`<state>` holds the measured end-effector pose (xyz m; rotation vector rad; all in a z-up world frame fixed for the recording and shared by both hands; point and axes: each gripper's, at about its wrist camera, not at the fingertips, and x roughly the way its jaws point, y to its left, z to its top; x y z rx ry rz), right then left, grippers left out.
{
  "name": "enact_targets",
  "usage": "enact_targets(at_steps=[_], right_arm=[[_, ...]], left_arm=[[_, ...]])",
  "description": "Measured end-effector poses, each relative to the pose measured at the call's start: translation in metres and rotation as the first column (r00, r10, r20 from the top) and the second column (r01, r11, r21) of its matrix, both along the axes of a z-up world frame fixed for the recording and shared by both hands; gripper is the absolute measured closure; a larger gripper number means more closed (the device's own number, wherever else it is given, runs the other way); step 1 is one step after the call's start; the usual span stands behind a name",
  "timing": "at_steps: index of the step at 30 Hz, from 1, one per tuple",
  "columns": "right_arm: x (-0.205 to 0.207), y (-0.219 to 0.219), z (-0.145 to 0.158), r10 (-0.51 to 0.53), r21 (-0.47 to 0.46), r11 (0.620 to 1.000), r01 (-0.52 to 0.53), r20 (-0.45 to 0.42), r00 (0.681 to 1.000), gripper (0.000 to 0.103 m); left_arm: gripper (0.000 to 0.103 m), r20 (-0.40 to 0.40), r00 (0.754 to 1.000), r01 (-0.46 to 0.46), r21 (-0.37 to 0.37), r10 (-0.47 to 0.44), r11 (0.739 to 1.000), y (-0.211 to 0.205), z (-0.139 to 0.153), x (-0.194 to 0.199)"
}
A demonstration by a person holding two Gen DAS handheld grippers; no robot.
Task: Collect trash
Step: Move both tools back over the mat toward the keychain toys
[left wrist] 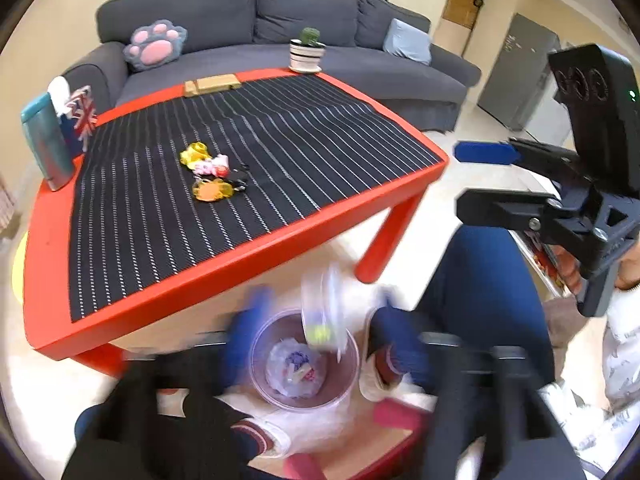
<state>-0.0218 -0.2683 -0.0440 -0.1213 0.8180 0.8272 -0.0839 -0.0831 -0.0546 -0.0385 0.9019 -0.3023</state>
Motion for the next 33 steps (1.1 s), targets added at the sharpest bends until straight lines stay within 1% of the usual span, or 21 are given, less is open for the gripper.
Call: enact_targets(at_steps=[1,6,7,22,27,33], right_arm=[[0.0,0.0,0.0,0.0,-0.001,1.0,0.0,-0.001,1.0,0.005],[0.0,0.001,-0.001,0.002,-0.006,1.0,-0.002,-0.002,1.0,0.005],[-0.001,0.001,-0.001,0.002,-0.005,1.0,-0.002,-0.003,1.0,0.005],[0.001,0.005,-0.005,0.006,-0.005,1.0,-0.006,-0.006,1.0,0.005],[0.01,0.011,-0.004,0.015,-0.009,1.0,-0.015,-0.002,1.0,0.005],[0.028,0.027,-0.003,0.037,-0.036,0.999,-0.037,0.005,0.999,0.005]], left_arm=[[0.013,0.011,1.0,-0.012,-0.006,0.012,1.0,0.001,0.001,0.0],[0.01,0.003,0.999,-0.048,0.001,0.048,0.999,0.006,0.0,0.003],[0.008,0.004,0.999,-0.051,0.0,0.051,0.999,0.007,0.001,0.002],[0.008,0.046,0.991,-0.121,-0.014,0.122,0.993,0.025,0.011,0.003],[0.008,0.061,0.986,-0.155,-0.021,0.156,0.988,0.037,0.014,0.009],[0.008,0.061,0.98,-0.188,-0.03,0.189,0.982,0.055,0.015,0.02]])
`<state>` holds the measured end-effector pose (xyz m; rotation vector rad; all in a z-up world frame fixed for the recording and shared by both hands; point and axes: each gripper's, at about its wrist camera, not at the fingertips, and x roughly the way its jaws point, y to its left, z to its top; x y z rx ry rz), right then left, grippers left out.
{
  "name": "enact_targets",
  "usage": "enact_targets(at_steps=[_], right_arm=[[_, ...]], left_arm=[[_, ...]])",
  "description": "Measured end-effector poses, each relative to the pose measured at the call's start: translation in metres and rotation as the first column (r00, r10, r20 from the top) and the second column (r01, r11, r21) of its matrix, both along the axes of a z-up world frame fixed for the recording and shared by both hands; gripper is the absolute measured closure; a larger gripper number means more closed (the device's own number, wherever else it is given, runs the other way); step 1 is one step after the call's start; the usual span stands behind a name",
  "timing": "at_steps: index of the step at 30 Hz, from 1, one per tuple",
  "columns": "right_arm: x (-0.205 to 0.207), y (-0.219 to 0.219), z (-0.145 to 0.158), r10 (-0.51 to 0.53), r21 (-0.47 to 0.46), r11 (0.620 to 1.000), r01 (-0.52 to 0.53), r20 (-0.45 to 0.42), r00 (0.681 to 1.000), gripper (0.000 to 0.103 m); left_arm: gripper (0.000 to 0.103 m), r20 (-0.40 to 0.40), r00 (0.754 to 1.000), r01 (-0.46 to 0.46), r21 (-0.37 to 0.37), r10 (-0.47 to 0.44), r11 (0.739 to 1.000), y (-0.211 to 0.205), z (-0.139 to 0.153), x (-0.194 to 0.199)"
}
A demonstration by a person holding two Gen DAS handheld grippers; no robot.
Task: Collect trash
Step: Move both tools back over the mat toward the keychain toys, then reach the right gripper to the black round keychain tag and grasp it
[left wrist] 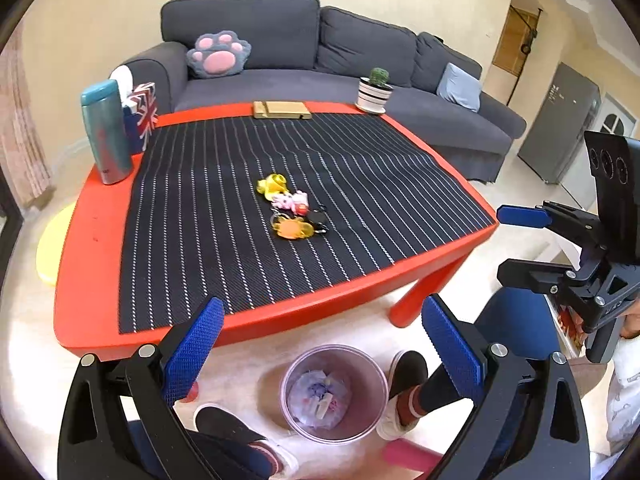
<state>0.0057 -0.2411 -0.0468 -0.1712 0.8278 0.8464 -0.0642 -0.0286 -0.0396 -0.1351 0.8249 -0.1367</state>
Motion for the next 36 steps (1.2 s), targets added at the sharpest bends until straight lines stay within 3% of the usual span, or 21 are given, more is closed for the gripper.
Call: enact_targets(at_steps=[14,27,36], right_arm=[[0.046,0.04,-0.002,0.066,-0.045,0.997,-0.066,-0.002,0.998,0.005],[0.097,0.089,-0.039,0.146,-0.127,0.98,-0.151,-0.049,0.988,0.005],[0.121,0.11,-0.064,0.167,-0.161,0.97,-0.18,-0.093,0.982,0.03]], left_arm=[[0.008,-0.02,0.999,-0.041,-0.004,0.041,0.999,0.029,0.001,0.028],[0.008,-0.057,0.997,-0.06,-0.018,0.059,0.998,0.047,-0.011,0.051],[0.008,-0.076,0.995,-0.071,-0.023,0.069,0.997,0.054,-0.016,0.058]])
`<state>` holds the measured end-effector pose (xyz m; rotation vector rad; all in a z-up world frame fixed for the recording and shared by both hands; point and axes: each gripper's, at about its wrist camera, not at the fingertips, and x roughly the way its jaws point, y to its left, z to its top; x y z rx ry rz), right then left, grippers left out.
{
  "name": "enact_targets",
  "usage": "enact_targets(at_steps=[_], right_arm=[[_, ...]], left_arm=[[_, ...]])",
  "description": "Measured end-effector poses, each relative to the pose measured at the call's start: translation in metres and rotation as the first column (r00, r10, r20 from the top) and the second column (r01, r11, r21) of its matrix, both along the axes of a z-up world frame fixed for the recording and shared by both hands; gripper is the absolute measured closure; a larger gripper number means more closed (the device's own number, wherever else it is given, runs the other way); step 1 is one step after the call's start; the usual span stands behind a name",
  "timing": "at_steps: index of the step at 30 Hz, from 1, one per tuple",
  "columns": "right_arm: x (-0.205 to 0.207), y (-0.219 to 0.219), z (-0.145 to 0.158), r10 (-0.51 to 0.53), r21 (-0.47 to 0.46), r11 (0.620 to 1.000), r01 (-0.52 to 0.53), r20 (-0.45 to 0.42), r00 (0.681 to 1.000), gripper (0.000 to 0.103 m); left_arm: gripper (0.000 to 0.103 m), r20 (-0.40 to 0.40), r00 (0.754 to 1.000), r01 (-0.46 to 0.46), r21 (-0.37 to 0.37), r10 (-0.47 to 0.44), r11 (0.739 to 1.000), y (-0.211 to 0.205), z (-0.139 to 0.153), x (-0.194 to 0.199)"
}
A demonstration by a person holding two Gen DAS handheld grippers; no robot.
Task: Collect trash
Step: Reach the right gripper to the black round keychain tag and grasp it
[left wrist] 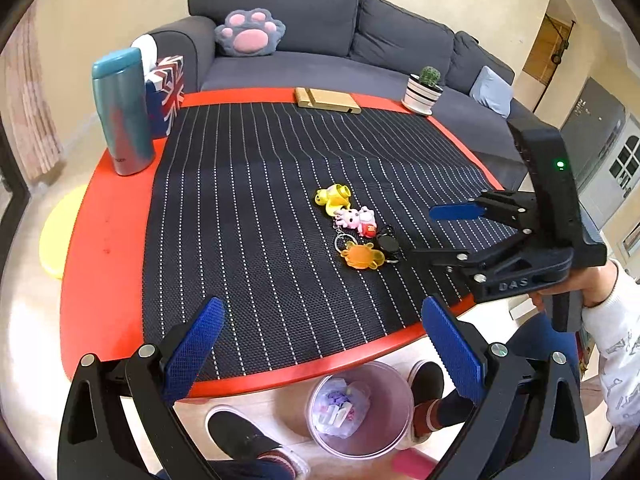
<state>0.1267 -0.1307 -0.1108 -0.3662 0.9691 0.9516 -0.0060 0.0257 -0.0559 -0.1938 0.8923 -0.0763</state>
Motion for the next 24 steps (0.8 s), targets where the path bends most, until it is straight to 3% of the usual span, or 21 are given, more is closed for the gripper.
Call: enact_targets(at_steps=[7,9,24], right_arm=[[0.009,0.011,-0.013,0.001,-0.021,1.0,-0.001,-0.02,1.0,0.047],[0.01,0.012,-0.017,0.0,-0.028,1.0,-0.001,-0.024,1.0,0.056],[0.011,0.022,-0.026,0.017,-0.037,0.999,-0.019,-0.041,0.999,0.076]], left_arm=[[0.008,-0.01,1.0,-0.003,-0.004,0.003,1.0,0.003,-0.004,0.004],[0.008,-0.012,1.0,-0.006,-0.006,0.006,1.0,0.004,-0.005,0.005],[0.008,-0.024,1.0,-0.006,-0.016,0.006,1.0,0.004,-0.011,0.007]])
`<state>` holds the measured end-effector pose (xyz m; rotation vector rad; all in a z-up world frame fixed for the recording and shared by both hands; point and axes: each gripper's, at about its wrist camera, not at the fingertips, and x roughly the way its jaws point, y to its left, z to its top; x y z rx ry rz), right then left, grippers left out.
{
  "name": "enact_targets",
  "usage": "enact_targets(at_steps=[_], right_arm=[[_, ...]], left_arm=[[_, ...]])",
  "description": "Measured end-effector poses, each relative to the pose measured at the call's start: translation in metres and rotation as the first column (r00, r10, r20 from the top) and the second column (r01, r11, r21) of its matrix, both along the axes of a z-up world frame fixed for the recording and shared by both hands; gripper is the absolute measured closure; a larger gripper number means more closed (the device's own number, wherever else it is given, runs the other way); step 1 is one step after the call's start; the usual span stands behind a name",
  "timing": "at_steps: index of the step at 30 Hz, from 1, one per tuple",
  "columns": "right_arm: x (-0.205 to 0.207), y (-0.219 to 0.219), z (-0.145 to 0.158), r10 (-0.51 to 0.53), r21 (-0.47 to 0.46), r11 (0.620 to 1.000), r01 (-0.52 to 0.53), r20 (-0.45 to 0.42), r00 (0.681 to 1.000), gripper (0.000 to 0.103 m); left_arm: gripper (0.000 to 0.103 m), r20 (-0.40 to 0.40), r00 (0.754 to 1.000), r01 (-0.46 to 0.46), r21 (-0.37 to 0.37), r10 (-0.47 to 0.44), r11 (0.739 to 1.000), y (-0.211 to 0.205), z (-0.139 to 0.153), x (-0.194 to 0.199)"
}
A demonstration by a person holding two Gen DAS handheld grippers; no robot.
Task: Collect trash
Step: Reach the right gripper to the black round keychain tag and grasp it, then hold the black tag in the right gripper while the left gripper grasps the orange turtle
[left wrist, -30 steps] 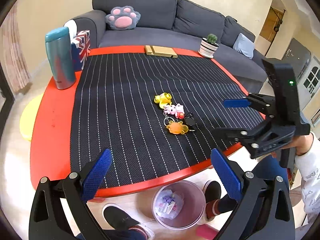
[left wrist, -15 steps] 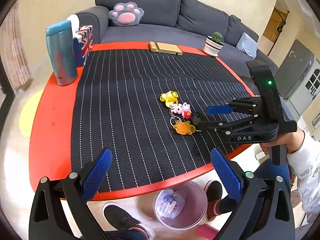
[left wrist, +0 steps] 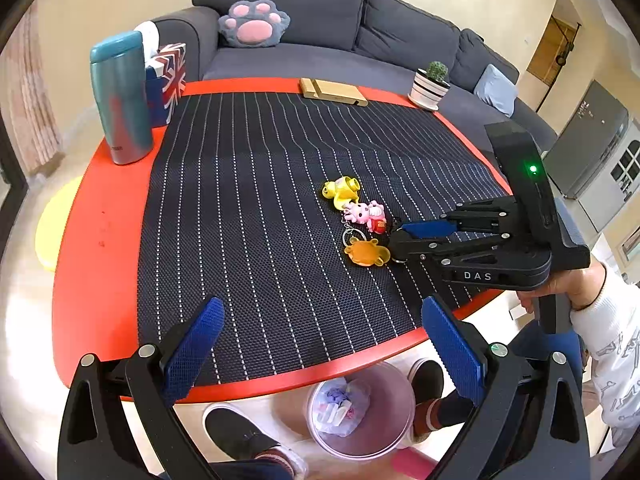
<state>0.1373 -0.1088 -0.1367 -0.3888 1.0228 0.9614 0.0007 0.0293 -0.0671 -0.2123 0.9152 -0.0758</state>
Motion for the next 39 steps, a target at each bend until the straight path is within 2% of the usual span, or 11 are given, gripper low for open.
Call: enact_targets(at_steps=[12,27,39], right_arm=[[-0.001,-0.016,0.018,-0.033,0.037,0.999,0.033,0.018,0.999,0.078],[0.005,-0.053,0.059,-0.105,0.095,0.99,0.1,0.047,0.993,0.078],[0.009,-0.077,0.066,-0.138,0.109,0.985,0.132,0.056,0.989,0.078]], left_arm=[[0.008,0.005,1.0,0.03,0.01,-0.03,1.0,-0.012,0.0,0.011],[0.008,-0.035,0.993,0.115,0.095,-0.112,0.989,-0.045,-0.007,0.05],[0.009,-0.126,0.991,0.068,0.151,-0.049,0.986,-0.059,-0.039,0.079]])
